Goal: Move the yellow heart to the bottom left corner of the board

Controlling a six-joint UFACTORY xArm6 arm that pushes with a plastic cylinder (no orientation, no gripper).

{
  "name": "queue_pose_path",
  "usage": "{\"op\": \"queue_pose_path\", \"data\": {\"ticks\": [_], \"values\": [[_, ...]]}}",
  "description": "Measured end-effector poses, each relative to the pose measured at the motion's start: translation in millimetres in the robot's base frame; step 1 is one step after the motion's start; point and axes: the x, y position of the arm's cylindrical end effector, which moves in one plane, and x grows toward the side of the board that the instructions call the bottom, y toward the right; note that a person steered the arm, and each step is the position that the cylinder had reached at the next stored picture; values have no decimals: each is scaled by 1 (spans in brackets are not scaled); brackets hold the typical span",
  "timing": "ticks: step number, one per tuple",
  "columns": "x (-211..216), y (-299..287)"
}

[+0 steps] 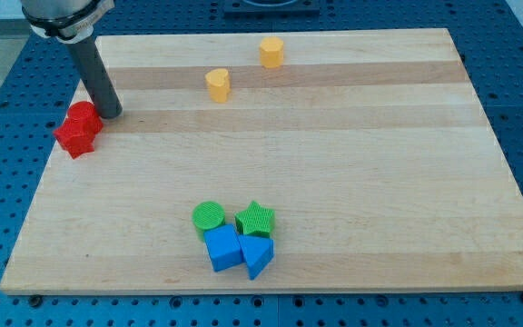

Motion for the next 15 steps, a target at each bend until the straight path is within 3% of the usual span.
{"op": "queue_pose_path", "data": {"ticks": [3,4,5,6,8,10,11,12,13,15], "values": [[-17,6],[-65,28],[-104,81],[-111,158],[-30,154],[-52,159],[-21,122],[41,69],[51,69],[2,167]]}}
